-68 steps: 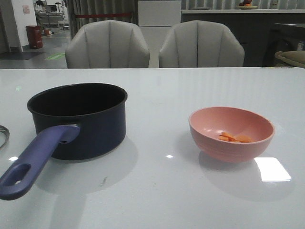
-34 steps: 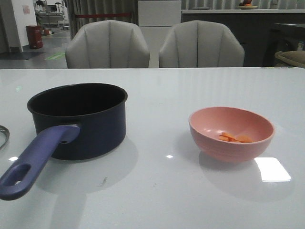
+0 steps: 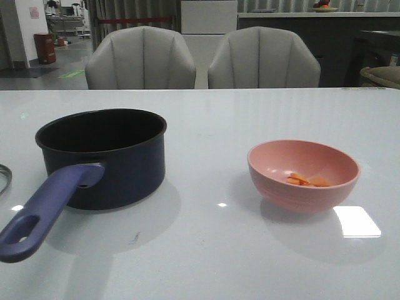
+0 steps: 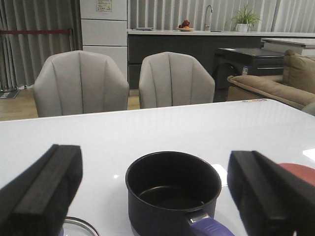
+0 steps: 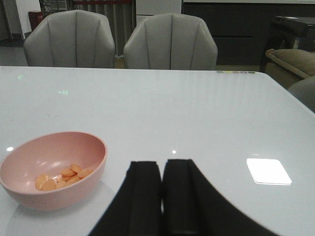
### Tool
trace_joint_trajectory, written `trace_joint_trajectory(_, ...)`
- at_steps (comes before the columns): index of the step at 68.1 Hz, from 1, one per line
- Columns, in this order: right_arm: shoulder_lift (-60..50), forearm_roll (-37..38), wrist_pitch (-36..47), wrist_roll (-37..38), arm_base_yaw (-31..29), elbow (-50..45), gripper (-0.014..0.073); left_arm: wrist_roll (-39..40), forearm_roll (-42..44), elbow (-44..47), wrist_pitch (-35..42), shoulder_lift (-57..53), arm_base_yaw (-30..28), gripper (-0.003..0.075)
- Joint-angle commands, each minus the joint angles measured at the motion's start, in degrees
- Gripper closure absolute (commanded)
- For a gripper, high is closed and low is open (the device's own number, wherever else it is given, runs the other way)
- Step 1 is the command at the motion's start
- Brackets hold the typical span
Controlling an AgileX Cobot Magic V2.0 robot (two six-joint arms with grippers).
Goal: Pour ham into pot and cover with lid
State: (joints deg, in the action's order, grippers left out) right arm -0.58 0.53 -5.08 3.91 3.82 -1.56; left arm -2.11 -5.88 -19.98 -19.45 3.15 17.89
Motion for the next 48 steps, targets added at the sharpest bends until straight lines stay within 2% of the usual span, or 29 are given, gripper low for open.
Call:
trace_joint_trajectory(1, -1.2, 0.5, 5.1, 0.1, 0.1, 0.3, 0.0432, -0.1, -0.3, -1.5, 4.3, 0.8, 0.4, 0.0085)
trace_joint_trajectory(13, -1.2, 0.7, 7.2, -0.1, 0.1, 0.3, 0.0432, -0.1, -0.3, -1.5, 4.2, 0.8, 0.4, 0.0085)
trace_joint_trajectory(19, -1.1, 0.9, 13.9, -0.2, 0.0, 0.4, 0.0432, -0.1, -0.3, -1.5, 4.1, 0.8, 0.4, 0.0085)
trace_joint_trajectory(23, -1.1, 0.9, 14.9, -0.1, 0.0, 1.4, 0.0432, -0.1, -0.3, -1.5, 4.1, 0.8, 0.4, 0.0085)
trace_joint_trajectory(36, 4.6, 0.9, -0.6, 0.1, 0.1, 12.9, 0.0432, -0.1, -0.3, -1.5, 4.1, 0.8, 0.4, 0.0085)
trace_joint_trajectory(48, 12.6, 0.9, -7.4, 0.1, 0.1, 20.9, 0.0432, -0.1, -0.3, -1.5, 4.1, 0.8, 0.4, 0.0085)
